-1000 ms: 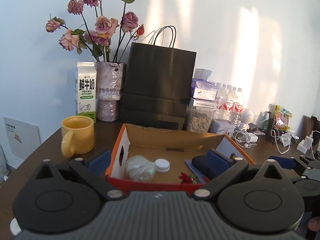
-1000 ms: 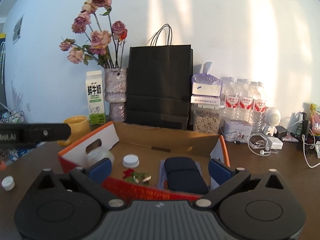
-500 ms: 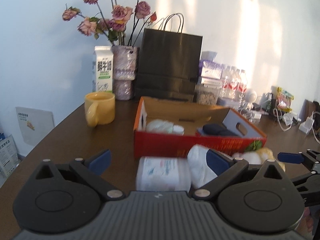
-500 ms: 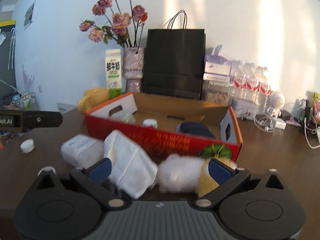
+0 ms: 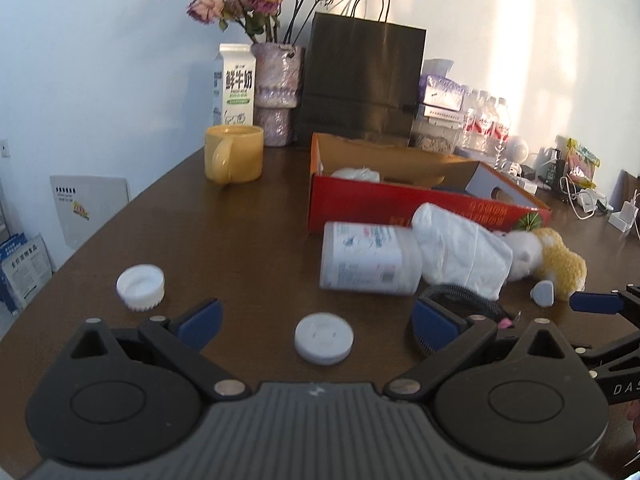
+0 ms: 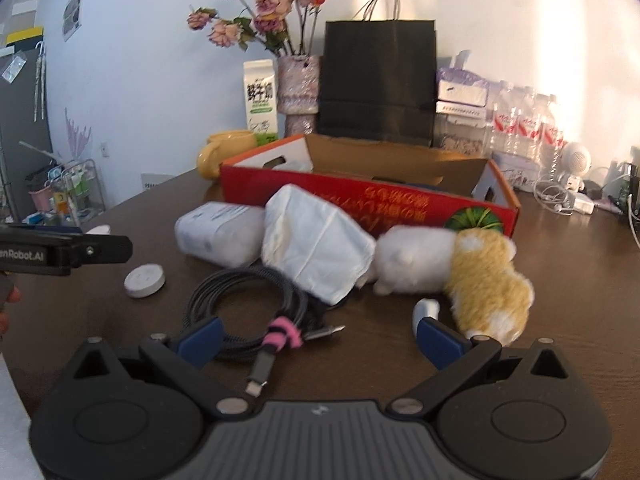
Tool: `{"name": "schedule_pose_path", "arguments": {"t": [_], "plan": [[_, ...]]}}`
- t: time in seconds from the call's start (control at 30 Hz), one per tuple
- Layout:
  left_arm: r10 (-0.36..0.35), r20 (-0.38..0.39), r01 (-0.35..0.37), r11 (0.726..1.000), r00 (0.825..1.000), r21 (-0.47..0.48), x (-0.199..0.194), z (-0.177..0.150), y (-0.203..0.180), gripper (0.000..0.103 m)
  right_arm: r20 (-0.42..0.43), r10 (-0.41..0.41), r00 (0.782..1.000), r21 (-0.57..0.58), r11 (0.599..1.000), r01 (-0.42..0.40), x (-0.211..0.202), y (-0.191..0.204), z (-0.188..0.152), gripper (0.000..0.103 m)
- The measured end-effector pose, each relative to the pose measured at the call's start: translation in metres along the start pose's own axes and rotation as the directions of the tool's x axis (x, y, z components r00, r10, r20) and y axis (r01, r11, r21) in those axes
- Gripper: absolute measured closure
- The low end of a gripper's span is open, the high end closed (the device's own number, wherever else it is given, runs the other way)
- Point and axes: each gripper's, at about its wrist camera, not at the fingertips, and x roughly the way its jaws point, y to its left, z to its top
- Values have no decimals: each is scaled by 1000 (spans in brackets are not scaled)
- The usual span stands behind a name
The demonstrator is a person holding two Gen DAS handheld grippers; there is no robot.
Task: Organize objects
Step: 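Grasp a white bottle cap with the left tool while the right tool grasps the black braided cable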
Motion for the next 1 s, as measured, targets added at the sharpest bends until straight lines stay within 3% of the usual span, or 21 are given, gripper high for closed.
{"name": "schedule_pose_path", "arguments": {"t": [0.57,1.0], "plan": [[4,-7,-4,1000,1000,-20,-10,-9,20,0,-46,46,998,-67,997,-49,17,29,4,0],[49,-21,-49,998,999,-34,-8,-10,49,0,-147,99,984,-110,987,-116,67,42,22,0]]}}
